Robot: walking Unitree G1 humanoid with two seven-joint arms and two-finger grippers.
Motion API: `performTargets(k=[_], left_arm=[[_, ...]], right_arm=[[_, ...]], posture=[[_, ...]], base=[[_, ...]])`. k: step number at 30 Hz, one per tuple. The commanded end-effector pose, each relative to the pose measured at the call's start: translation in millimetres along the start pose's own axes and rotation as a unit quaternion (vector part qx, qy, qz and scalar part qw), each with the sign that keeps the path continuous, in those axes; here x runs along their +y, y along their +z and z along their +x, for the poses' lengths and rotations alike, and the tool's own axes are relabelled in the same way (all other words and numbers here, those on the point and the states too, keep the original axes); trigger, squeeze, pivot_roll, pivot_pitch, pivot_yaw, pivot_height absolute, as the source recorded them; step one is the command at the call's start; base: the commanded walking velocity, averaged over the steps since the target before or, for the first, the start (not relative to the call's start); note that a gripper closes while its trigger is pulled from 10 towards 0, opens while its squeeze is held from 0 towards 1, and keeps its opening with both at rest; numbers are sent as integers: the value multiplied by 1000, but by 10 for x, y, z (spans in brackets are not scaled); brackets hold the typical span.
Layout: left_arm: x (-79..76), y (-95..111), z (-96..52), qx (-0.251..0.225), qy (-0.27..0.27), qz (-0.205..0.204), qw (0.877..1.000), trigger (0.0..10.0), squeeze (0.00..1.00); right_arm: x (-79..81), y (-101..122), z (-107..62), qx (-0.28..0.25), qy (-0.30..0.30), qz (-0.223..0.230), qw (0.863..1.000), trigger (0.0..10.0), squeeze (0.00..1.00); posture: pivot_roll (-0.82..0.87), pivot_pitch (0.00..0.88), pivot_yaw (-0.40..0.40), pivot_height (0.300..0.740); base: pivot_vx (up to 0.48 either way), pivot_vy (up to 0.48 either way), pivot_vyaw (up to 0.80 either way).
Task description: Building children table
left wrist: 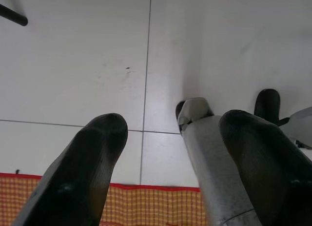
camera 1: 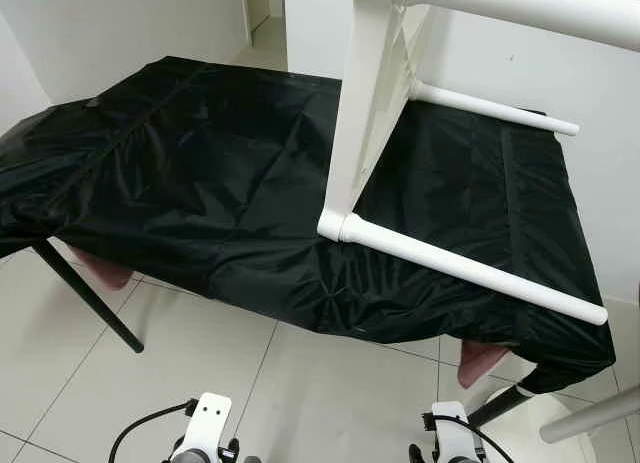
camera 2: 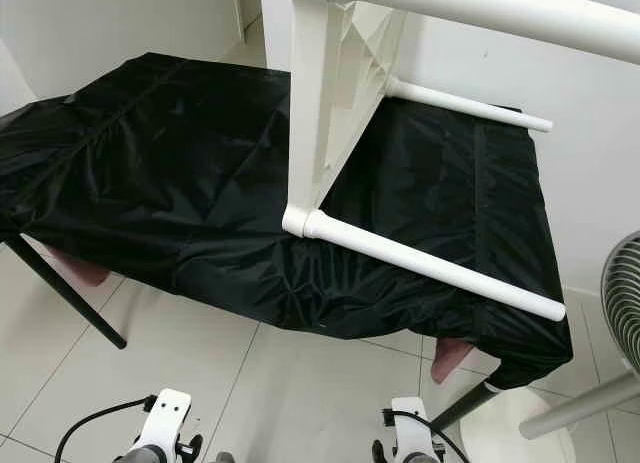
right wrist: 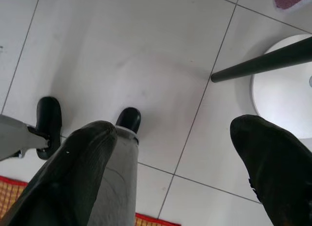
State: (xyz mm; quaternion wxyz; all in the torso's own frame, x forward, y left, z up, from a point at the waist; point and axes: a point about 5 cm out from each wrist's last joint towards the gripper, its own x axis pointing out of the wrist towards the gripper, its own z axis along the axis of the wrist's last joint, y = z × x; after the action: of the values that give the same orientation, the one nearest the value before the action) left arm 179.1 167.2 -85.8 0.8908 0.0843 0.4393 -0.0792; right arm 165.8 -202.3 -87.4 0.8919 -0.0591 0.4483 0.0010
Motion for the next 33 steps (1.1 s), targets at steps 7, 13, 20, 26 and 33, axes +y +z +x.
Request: performTargets(k=[7, 13, 20, 26, 33], left_arm=[[-66, -146, -28, 22, 3, -34, 999, 0, 0], [-42, -185, -37, 33, 12, -29, 999, 1922, 0], [-11, -205, -43, 38, 16, -37, 998, 10000, 302], [-5, -192, -42, 33, 7, -47, 998, 10000, 1000], [17, -207, -48, 35, 9, -39, 999, 10000, 1000]], right_arm=[[-12, -135, -33, 24, 9, -12, 1000, 0, 0], [-37, -143, -36, 26, -1, -21, 999, 3765, 0], [-20, -145, -35, 27, 4, -13, 1000, 10000, 1000], [-17, -137, -32, 26, 2, -20, 999, 10000, 1000], [-14, -137, -33, 25, 4, -15, 1000, 10000, 1000]], posture=[[160, 0, -27, 740], [159, 0, -29, 740], [158, 0, -27, 740], [159, 0, -22, 740], [157, 0, -18, 740]], base=[[0, 0, 0], [0, 0, 0], [0, 0, 0], [0, 0, 0], [0, 0, 0]])
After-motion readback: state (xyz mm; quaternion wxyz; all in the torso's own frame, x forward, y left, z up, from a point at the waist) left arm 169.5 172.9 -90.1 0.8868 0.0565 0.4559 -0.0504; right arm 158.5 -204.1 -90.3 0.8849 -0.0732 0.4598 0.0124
